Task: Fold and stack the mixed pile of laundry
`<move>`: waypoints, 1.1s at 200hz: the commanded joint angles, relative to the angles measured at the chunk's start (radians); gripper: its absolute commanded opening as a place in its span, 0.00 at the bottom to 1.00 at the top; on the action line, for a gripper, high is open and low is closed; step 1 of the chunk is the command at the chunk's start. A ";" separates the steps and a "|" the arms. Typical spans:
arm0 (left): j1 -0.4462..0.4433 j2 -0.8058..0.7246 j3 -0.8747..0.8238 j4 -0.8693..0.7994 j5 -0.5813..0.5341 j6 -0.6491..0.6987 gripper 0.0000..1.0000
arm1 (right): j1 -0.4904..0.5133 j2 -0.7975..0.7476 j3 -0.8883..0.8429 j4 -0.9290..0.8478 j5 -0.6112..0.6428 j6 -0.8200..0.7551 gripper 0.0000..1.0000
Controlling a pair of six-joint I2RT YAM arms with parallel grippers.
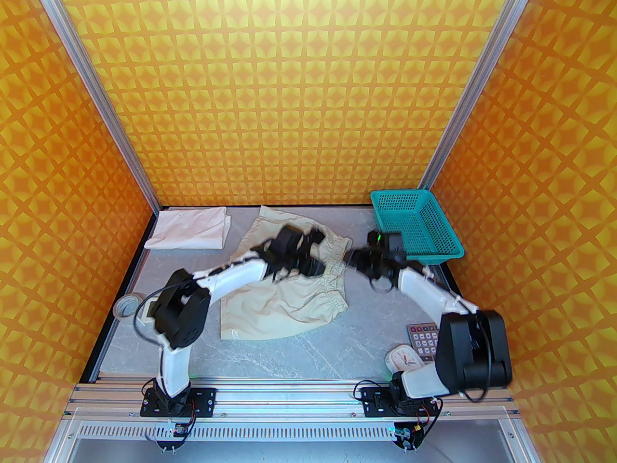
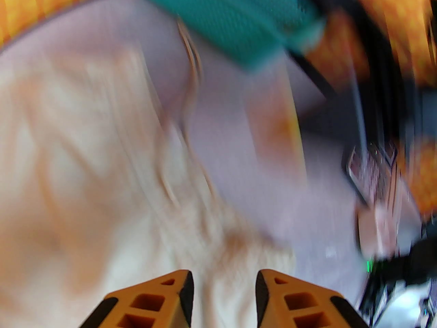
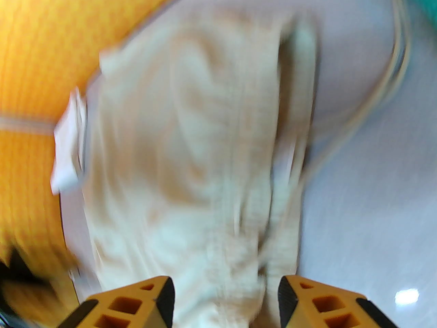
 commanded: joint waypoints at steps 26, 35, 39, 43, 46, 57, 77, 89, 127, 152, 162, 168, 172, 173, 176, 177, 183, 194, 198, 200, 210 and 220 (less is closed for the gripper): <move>0.018 0.369 0.437 -0.065 0.085 -0.052 0.35 | 0.081 0.011 -0.138 0.097 -0.068 -0.043 0.52; 0.017 0.432 0.518 -0.078 0.086 -0.067 0.35 | 0.084 0.020 -0.138 0.093 -0.084 -0.050 0.51; 0.018 0.458 0.548 -0.085 0.086 -0.074 0.35 | 0.086 0.022 -0.140 0.090 -0.091 -0.053 0.51; 0.017 0.487 0.582 -0.093 0.086 -0.084 0.35 | 0.086 0.023 -0.142 0.087 -0.097 -0.056 0.51; 0.018 0.506 0.603 -0.100 0.087 -0.093 0.35 | 0.086 0.024 -0.143 0.085 -0.101 -0.058 0.51; 0.018 0.571 0.677 -0.115 0.092 -0.125 0.33 | 0.089 0.014 -0.154 0.072 -0.111 -0.067 0.50; 0.018 0.639 0.719 -0.100 0.101 -0.174 0.32 | 0.088 -0.015 -0.186 0.062 -0.149 -0.059 0.45; 0.017 0.660 0.720 -0.089 0.100 -0.189 0.32 | 0.088 -0.028 -0.204 0.052 -0.177 -0.047 0.40; 0.017 0.702 0.720 -0.084 0.100 -0.217 0.32 | 0.088 -0.066 -0.241 -0.020 -0.238 -0.008 0.20; 0.017 0.719 0.723 -0.088 0.100 -0.231 0.32 | 0.088 -0.119 -0.242 -0.126 -0.222 0.002 0.00; 0.040 0.724 0.723 -0.088 0.100 -0.238 0.32 | 0.088 -0.155 -0.250 -0.175 -0.208 0.014 0.00; 0.047 0.724 0.724 -0.090 0.100 -0.241 0.31 | 0.088 -0.172 -0.254 -0.198 -0.203 0.019 0.00; 0.048 0.725 0.724 -0.091 0.100 -0.243 0.31 | 0.088 -0.190 -0.261 -0.219 -0.196 0.023 0.00; 0.048 0.724 0.724 -0.090 0.100 -0.242 0.31 | 0.088 -0.193 -0.263 -0.223 -0.194 0.025 0.00; 0.049 0.725 0.725 -0.090 0.100 -0.243 0.32 | 0.088 -0.204 -0.267 -0.235 -0.189 0.028 0.00; 0.048 0.725 0.725 -0.091 0.101 -0.242 0.32 | 0.088 -0.204 -0.267 -0.235 -0.189 0.028 0.00; 0.048 0.724 0.727 -0.095 0.100 -0.241 0.32 | 0.088 -0.229 -0.281 -0.256 -0.181 0.038 0.00; 0.050 0.724 0.729 -0.097 0.100 -0.242 0.31 | 0.088 -0.260 -0.307 -0.280 -0.165 0.055 0.00; 0.050 0.724 0.729 -0.096 0.100 -0.242 0.31 | 0.088 -0.267 -0.314 -0.283 -0.159 0.060 0.00; 0.051 0.724 0.729 -0.097 0.100 -0.241 0.31 | 0.088 -0.274 -0.322 -0.284 -0.153 0.063 0.00; 0.051 0.724 0.729 -0.096 0.101 -0.243 0.32 | 0.088 -0.290 -0.349 -0.284 -0.127 0.079 0.01; 0.052 0.722 0.732 -0.101 0.104 -0.243 0.31 | 0.089 -0.299 -0.368 -0.290 -0.089 0.085 0.14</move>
